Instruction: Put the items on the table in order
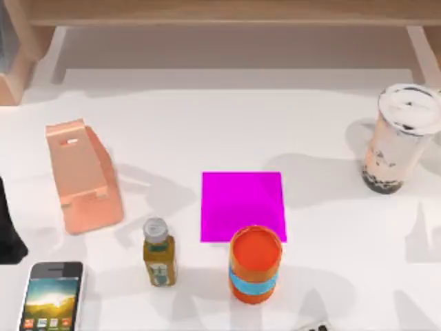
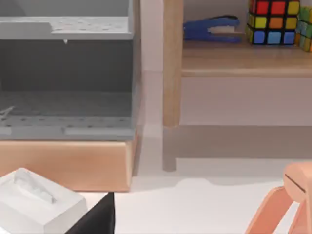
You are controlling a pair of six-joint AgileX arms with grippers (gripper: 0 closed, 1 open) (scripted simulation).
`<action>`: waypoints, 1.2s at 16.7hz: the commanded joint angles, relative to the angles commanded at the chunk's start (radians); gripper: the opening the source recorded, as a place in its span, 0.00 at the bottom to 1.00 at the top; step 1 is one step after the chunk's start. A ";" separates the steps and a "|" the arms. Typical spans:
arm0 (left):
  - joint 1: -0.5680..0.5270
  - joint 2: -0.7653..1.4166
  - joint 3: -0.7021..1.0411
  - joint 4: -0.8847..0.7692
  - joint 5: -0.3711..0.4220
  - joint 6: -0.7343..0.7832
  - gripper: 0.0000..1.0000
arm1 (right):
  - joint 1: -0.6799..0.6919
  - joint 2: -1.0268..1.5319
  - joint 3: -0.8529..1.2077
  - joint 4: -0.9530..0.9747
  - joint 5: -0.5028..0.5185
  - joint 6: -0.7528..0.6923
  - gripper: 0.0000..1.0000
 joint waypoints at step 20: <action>0.137 1.093 0.914 -0.626 -0.019 1.302 1.00 | 0.000 0.000 0.000 0.000 0.000 0.000 1.00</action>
